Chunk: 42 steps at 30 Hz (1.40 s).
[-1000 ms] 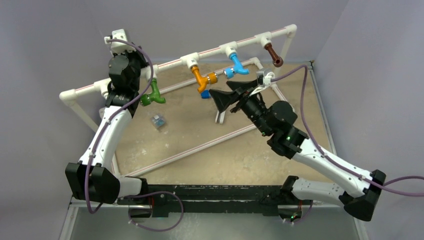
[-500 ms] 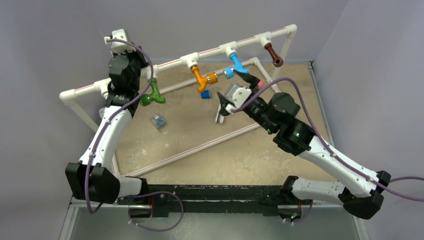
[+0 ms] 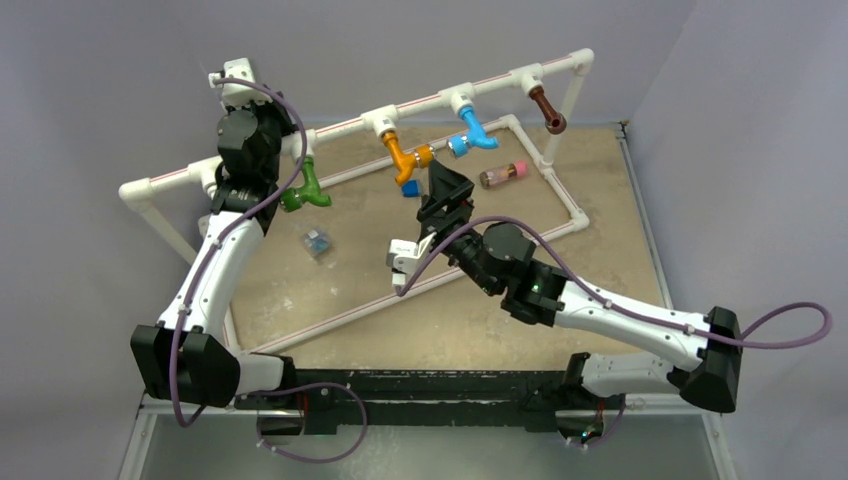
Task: Install the water faucets
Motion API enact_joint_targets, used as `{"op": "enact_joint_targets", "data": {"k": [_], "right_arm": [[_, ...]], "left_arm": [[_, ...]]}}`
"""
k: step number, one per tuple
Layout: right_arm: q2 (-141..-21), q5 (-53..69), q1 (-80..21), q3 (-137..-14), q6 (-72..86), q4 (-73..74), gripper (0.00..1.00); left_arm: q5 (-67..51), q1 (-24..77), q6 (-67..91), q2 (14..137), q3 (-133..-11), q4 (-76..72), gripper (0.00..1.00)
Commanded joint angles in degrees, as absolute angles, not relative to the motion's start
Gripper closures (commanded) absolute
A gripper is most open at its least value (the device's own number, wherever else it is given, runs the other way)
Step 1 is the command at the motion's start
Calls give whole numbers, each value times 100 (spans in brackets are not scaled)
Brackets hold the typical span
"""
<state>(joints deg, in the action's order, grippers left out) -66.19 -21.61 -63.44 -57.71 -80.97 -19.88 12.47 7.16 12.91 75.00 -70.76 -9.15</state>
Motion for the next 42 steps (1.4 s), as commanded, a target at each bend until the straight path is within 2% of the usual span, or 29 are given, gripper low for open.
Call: {"op": "enact_joint_targets", "data": {"k": [1, 8, 13, 21, 23, 31, 34, 37, 39, 42], "right_arm": [[-6872, -2535, -6416, -5712, -9381, -3369, 10], [-7526, -2815, -6409, -5855, -9630, -4268, 11], [-7924, -2701, -6350, -6087, -9536, -4373, 12], [-8314, -2802, -6077, -6451, -9194, -4524, 21], [-8367, -2836, -6037, -6500, -9097, -4493, 26], [-8535, -2925, -5996, -6572, -8711, -4535, 58], [-8580, -2971, -6002, -6586, -8533, -4544, 73], [-8632, -3078, -5996, -6649, -8054, -4539, 94], [-8664, -3176, -6009, -6728, -7410, -4468, 100], [-8636, -3008, -6036, -6774, -6208, -4386, 100]], "left_arm": [[1003, 732, 1239, 7910, -6636, 481, 100], [994, 735, 1239, 7910, -6636, 480, 100], [1010, 738, 1239, 7910, -6636, 482, 100], [987, 738, 1248, 7910, -6636, 482, 100], [983, 735, 1248, 7910, -6636, 476, 100], [977, 738, 1248, 7910, -6636, 480, 100], [982, 733, 1248, 7914, -6636, 482, 100], [984, 730, 1248, 7910, -6644, 486, 100], [984, 730, 1248, 7910, -6645, 488, 100], [984, 729, 1239, 7910, -6653, 500, 100]]}}
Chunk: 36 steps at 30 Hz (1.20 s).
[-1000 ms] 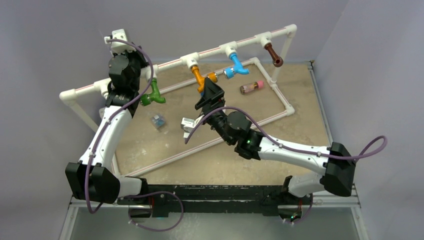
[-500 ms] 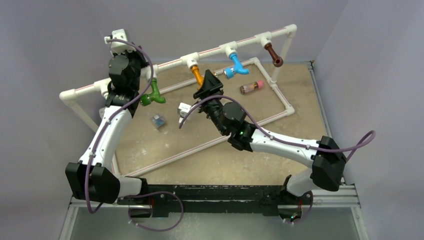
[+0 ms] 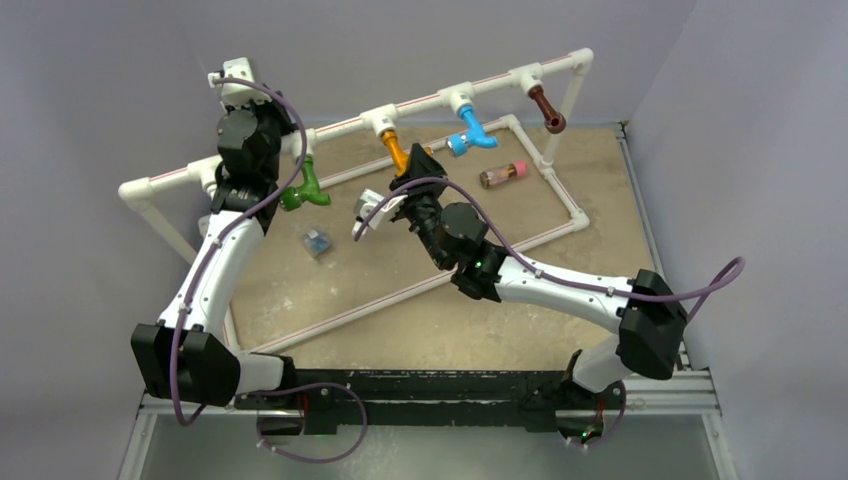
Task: Install the water faucets
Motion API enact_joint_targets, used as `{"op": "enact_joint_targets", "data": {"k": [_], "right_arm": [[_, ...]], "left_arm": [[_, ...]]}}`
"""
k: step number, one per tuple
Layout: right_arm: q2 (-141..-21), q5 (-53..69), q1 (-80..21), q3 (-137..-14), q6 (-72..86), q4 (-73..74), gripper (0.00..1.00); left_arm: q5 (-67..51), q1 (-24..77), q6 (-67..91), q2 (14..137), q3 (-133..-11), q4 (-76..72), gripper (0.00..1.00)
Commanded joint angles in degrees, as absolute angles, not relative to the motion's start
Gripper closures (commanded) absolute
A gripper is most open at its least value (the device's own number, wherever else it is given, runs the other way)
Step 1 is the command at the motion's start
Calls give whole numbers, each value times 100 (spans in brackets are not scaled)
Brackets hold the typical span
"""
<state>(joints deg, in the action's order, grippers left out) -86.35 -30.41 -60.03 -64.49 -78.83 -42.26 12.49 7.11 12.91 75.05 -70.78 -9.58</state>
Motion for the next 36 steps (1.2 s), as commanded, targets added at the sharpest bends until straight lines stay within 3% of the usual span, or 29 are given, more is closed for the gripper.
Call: {"op": "enact_joint_targets", "data": {"k": [1, 9, 15, 23, 29, 33, 36], "right_arm": [[-8644, -3009, -6036, -6795, -5752, -4366, 100], [-8552, -2272, -6035, -6803, -916, -4080, 100], [-8391, -1714, -6000, -6314, 2336, -5071, 100], [-8285, -1826, -5919, -5978, 5290, -6493, 100], [-8132, -1880, -5771, -5812, 6639, -7223, 100], [-8060, -1734, -5730, -5803, 7026, -7464, 91], [-7976, -1735, -5718, -5784, 7092, -7432, 71]], "left_arm": [[984, 729, 1239, 7905, -6653, 501, 100], [962, 729, 1248, 7900, -6658, 502, 100], [958, 729, 1248, 7886, -6661, 518, 100], [924, 729, 1257, 7867, -6653, 518, 100], [879, 729, 1274, 7877, -6645, 507, 100], [907, 729, 1283, 7882, -6645, 518, 100], [955, 729, 1275, 7834, -6629, 501, 100]]}}
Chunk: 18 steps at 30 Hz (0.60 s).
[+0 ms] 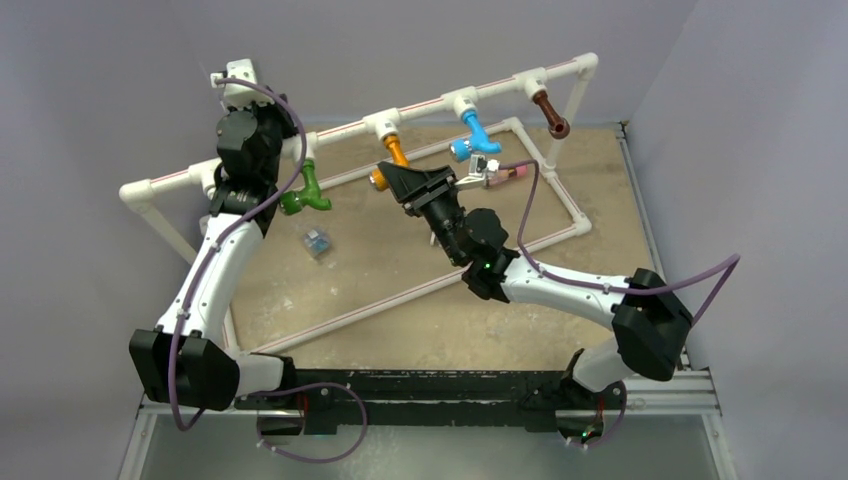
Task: Install the water faucets
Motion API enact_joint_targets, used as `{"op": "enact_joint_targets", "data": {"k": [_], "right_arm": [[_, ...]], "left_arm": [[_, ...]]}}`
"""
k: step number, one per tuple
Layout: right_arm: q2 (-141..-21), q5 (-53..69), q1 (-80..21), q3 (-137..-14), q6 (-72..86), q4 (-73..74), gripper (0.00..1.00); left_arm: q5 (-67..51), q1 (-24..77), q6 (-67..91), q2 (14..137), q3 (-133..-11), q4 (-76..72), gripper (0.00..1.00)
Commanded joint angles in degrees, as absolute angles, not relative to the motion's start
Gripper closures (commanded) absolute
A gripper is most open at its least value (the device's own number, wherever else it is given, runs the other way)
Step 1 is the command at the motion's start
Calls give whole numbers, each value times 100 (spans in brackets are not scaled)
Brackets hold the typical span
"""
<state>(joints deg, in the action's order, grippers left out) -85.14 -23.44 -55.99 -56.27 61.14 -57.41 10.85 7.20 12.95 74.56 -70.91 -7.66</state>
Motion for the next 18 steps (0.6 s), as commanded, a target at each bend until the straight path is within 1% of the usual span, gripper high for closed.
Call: {"op": "enact_joint_targets", "data": {"k": [1, 2, 3, 5, 6, 8, 14, 18], "right_arm": [[-7928, -1755, -5721, -5783, 7085, -7360, 65], [-7894, -1777, -5710, -5777, 7080, -7283, 58], [-7847, -1793, -5712, -5763, 7065, -7213, 54], [-7772, -1850, -5700, -5713, 7070, -7130, 43], [-7744, -1854, -5696, -5669, 7097, -7117, 39], [-7706, -1831, -5683, -5599, 7167, -7120, 34], [-7668, -1597, -5677, -5504, 7305, -7203, 27], [-7436, -1523, -5673, -5493, 7060, -6713, 25]], "left_arm": [[964, 729, 1268, 7831, -6627, 501, 100], [973, 729, 1266, 7827, -6627, 501, 100], [982, 729, 1261, 7828, -6627, 501, 100], [984, 729, 1257, 7830, -6627, 501, 100], [984, 729, 1257, 7831, -6627, 485, 100], [972, 729, 1255, 7831, -6627, 489, 100], [984, 729, 1257, 7827, -6635, 495, 100], [989, 729, 1256, 7827, -6627, 491, 100]]}}
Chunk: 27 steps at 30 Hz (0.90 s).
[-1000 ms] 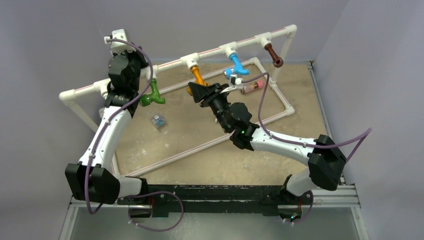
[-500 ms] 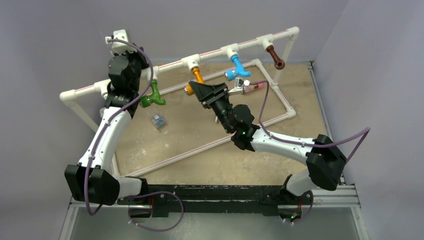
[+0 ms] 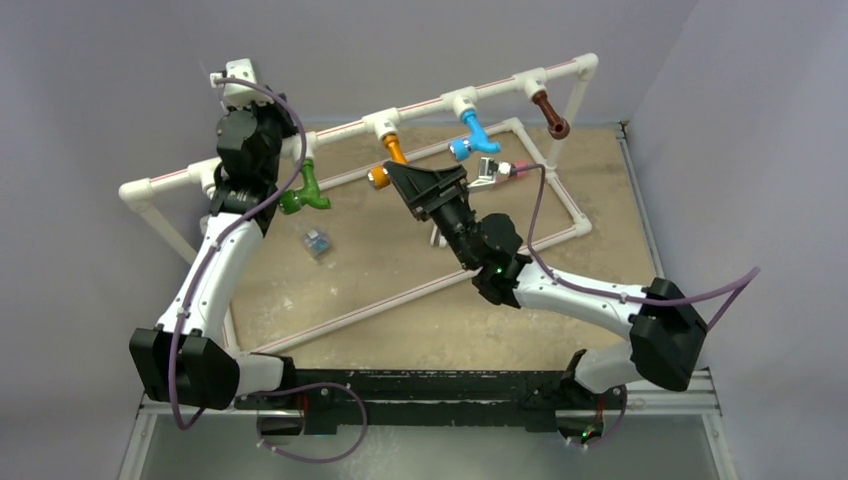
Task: Install the water faucets
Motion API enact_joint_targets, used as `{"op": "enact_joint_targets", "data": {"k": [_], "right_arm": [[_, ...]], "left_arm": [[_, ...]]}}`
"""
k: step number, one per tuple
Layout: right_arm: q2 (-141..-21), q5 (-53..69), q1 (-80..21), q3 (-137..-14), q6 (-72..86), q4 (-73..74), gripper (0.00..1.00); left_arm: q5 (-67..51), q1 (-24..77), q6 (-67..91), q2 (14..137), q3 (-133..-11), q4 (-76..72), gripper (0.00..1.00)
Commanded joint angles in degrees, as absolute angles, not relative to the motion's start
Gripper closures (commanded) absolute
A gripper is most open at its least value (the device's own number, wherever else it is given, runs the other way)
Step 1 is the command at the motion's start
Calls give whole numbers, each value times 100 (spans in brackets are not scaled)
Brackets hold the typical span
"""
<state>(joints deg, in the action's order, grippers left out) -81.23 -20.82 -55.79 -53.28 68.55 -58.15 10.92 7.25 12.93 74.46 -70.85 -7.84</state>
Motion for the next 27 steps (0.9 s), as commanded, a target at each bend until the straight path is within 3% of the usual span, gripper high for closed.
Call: {"op": "enact_joint_targets", "data": {"k": [1, 12, 27], "right_arm": [[-7352, -1549, -5669, -5509, 6939, -6464, 25], [-6198, -1640, -5527, -5497, 5120, -4334, 19], [-6320, -1078, -5532, -7682, -1262, -1184, 21]], "left_arm": [[986, 729, 1252, 7838, -6627, 487, 100], [984, 729, 1257, 7880, -6627, 497, 100], [976, 729, 1257, 7889, -6636, 497, 100]]}}
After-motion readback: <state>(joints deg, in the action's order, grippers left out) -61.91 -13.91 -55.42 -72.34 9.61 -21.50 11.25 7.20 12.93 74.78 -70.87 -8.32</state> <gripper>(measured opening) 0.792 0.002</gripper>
